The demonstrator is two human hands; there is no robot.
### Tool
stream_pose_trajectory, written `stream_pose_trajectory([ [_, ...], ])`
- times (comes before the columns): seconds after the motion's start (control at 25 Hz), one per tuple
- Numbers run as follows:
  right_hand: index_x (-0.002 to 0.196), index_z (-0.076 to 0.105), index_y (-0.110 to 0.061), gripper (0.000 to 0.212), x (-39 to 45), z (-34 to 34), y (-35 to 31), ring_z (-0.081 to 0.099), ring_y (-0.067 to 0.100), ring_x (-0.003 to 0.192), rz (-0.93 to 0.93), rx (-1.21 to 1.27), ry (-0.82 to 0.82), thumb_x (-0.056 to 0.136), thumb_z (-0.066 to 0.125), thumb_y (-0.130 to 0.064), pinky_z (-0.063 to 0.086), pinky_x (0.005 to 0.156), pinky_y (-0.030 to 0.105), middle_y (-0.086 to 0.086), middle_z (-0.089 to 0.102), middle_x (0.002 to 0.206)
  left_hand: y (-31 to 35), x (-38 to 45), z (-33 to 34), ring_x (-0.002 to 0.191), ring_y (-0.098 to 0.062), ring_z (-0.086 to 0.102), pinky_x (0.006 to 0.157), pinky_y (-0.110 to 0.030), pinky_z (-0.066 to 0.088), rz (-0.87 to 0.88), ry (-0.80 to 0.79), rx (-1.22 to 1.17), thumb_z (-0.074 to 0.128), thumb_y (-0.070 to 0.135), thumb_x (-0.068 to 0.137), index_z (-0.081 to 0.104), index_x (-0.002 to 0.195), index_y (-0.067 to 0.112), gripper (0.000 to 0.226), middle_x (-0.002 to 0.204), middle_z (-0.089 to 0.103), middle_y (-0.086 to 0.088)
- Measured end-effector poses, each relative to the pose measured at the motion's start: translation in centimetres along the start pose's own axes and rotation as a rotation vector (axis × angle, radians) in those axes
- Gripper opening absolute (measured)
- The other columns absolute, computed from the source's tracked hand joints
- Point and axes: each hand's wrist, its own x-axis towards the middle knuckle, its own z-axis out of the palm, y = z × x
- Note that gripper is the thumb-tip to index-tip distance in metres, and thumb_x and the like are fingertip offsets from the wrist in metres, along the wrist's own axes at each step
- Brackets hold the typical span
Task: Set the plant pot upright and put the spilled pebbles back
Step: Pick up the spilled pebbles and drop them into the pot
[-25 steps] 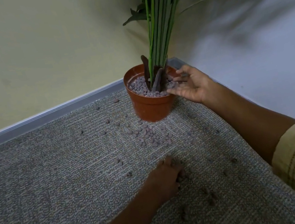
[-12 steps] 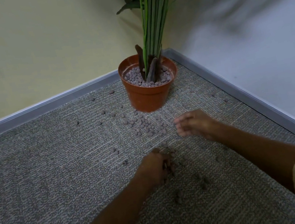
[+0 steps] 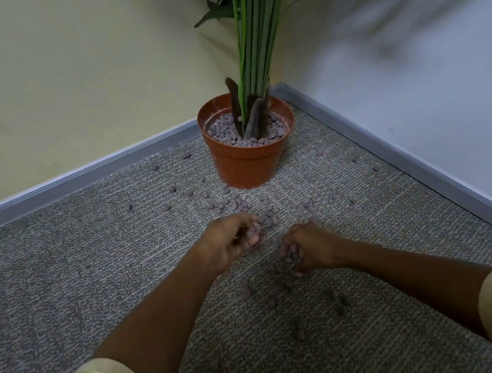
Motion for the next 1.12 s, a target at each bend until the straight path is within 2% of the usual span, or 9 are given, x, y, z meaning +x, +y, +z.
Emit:
stream_pose_trajectory([
  [0.2,0.096,0.071,-0.012,0.030,-0.1,0.1,-0.3,0.062,0.022,0.094,0.008,0.002,-0.034,0.067,0.079,-0.010,0.051,0.078,0.031,0.009,0.062,0.104,0.0,-0.1,-1.4,0.044,-0.011,0.043,0.043,-0.016,0.045,-0.161,-0.029,-0.001,0.040,0.007,0.080,0.055,0.066,0.009,0.021,0.055,0.052,-0.003],
  [0.4,0.092,0.074,-0.009,0.021,-0.1,0.0,-0.3,0.065,0.013,0.084,0.001,0.010,-0.041,0.071,0.073,-0.004,0.043,0.069,0.017,0.007,0.072,0.092,1.1,0.2,-1.0,0.051,-0.012,0.056,0.045,-0.021,0.054,-0.159,-0.010,-0.034,0.054,0.025,0.087,0.063,0.070,0.007,0.026,0.059,0.058,-0.003],
  [0.6,0.091,0.075,-0.007,0.022,-0.1,-0.3,0.1,0.069,0.021,0.086,-0.028,0.010,0.010,0.074,0.064,0.002,0.039,0.070,0.014,0.011,0.075,0.094,6.0,0.4,0.1,0.084,-0.022,0.065,0.069,-0.036,0.062,0.014,-0.093,-0.280,0.055,0.021,0.093,0.062,0.099,-0.003,0.027,0.090,0.062,-0.014],
  [0.72,0.091,0.074,-0.005,0.019,-0.1,0.0,0.7,0.066,0.023,0.089,-0.036,-0.005,0.040,0.074,0.066,-0.002,0.036,0.068,0.013,0.005,0.071,0.086,9.7,0.3,1.1,0.104,-0.028,0.062,0.088,-0.038,0.057,0.162,-0.139,-0.441,0.050,0.020,0.095,0.059,0.110,-0.005,0.031,0.105,0.061,-0.020],
  [0.8,0.091,0.073,-0.007,0.019,0.0,0.3,0.9,0.065,0.023,0.092,-0.031,-0.029,0.053,0.074,0.067,-0.006,0.043,0.074,0.019,0.004,0.069,0.089,11.7,0.5,1.9,0.116,-0.031,0.056,0.101,-0.039,0.049,0.234,-0.136,-0.499,0.047,0.020,0.095,0.055,0.117,-0.007,0.035,0.119,0.057,-0.024],
  [0.88,0.090,0.072,-0.009,0.019,0.1,0.5,1.0,0.064,0.022,0.093,-0.043,-0.059,0.074,0.072,0.066,-0.006,0.048,0.080,0.025,0.010,0.070,0.097,12.8,0.8,2.7,0.114,-0.025,0.052,0.099,-0.036,0.046,0.264,-0.144,-0.548,0.044,0.020,0.095,0.047,0.129,-0.006,0.043,0.123,0.051,-0.022],
  [1.0,0.088,0.072,-0.007,0.019,0.2,0.5,1.3,0.064,0.021,0.089,-0.058,-0.021,0.090,0.070,0.069,-0.006,0.046,0.083,0.028,0.011,0.070,0.096,13.0,0.7,3.3,0.103,-0.023,0.049,0.077,-0.029,0.052,0.253,-0.192,-0.546,0.043,0.024,0.094,0.045,0.127,-0.002,0.041,0.115,0.049,-0.021],
  [1.04,0.087,0.072,-0.005,0.018,0.2,0.5,1.4,0.064,0.018,0.085,-0.047,0.015,0.089,0.069,0.070,-0.005,0.044,0.084,0.027,0.012,0.071,0.095,12.8,0.7,3.3,0.111,-0.025,0.052,0.084,-0.030,0.053,0.252,-0.189,-0.517,0.043,0.024,0.094,0.045,0.127,-0.001,0.041,0.123,0.050,-0.023],
  [1.12,0.086,0.071,-0.002,0.018,0.1,0.2,1.6,0.060,0.005,0.067,0.011,0.138,0.109,0.068,0.073,-0.003,0.045,0.076,0.017,0.011,0.072,0.085,12.2,0.8,3.1,0.131,-0.030,0.043,0.106,-0.034,0.041,0.274,-0.143,-0.471,0.042,0.023,0.094,0.048,0.122,-0.004,0.040,0.143,0.041,-0.023],
])
